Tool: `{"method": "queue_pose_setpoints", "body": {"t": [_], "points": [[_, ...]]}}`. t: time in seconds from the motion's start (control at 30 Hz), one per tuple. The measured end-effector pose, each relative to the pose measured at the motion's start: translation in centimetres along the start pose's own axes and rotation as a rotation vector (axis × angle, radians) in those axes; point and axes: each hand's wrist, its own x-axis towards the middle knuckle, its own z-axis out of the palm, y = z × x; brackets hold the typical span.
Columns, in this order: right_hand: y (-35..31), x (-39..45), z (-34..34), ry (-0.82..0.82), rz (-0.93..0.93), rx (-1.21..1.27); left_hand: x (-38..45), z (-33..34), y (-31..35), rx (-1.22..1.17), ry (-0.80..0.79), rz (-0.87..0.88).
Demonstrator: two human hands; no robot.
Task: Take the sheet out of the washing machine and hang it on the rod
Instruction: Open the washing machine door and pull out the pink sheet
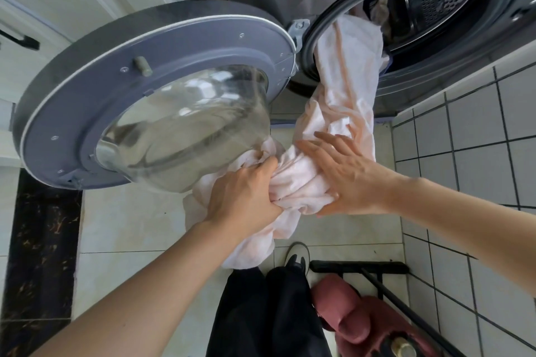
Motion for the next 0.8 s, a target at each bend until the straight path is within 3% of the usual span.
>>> {"method": "queue_pose_setpoints", "body": {"t": [0.3,0.43,0.8], "points": [[1.6,4.0,1.1,-0.103,-0.074,-0.049,-1.2,-0.4,-0.6,-0.041,0.133,0.229],[1.4,5.2,1.3,-0.176,-0.043,0.008,-1.7,-0.7,-0.4,-0.068,0.195,0.207],[2.2,5.1,1.2,0.020,0.056,0.006,-2.1,0.1,-1.9,-0.096,0.149,-0.037]]}}
